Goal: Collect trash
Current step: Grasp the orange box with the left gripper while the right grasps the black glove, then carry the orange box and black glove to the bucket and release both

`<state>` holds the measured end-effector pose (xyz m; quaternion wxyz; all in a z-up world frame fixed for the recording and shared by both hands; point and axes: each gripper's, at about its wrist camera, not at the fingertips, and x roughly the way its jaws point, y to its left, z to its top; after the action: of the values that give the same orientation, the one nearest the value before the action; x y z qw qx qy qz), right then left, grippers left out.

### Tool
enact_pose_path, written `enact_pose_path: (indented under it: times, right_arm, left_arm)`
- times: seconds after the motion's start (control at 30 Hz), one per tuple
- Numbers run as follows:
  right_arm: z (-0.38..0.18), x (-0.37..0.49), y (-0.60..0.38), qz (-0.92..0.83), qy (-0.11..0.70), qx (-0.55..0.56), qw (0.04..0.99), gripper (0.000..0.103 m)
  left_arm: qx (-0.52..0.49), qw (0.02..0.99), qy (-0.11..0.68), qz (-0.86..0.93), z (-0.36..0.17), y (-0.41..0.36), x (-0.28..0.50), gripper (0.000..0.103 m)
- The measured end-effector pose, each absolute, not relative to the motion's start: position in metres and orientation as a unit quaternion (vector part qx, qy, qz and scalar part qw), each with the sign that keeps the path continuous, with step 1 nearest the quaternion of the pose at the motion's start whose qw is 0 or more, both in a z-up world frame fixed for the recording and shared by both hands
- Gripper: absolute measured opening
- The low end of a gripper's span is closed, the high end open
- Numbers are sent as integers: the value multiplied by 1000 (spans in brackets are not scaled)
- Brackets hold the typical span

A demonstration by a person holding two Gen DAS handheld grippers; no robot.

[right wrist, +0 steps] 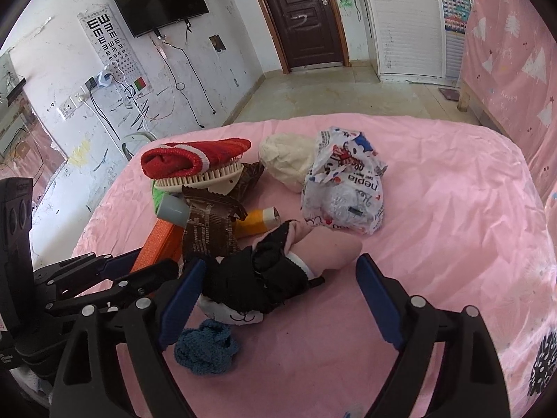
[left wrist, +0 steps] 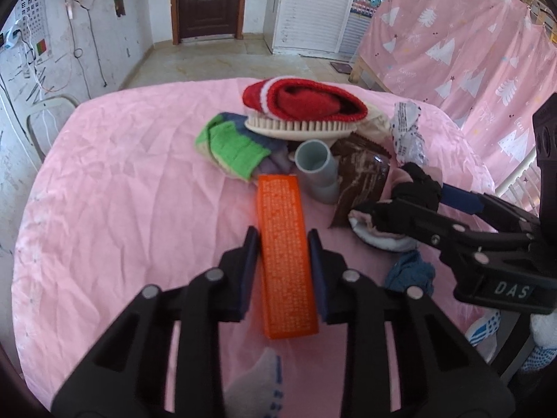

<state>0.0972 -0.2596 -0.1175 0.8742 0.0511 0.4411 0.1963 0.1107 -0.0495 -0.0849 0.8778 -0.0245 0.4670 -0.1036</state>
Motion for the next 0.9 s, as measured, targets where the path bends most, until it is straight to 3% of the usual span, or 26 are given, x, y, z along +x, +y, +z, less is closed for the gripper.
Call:
enact_pose_path:
  times: [0.03, 0.2, 0.9]
  right_arm:
    - [-118, 97, -259, 201, 442, 54, 873, 61]
    - [-118, 97, -263, 214, 437, 71, 871, 42]
    - [-62, 47, -301, 220, 356, 93, 903, 41]
  left_arm:
    - [-26, 878, 467, -104, -85, -48, 110, 22]
    - [-34, 878, 465, -107, -85, -42, 104, 22]
    - [-19, 908, 406, -97, -31, -56, 66, 22]
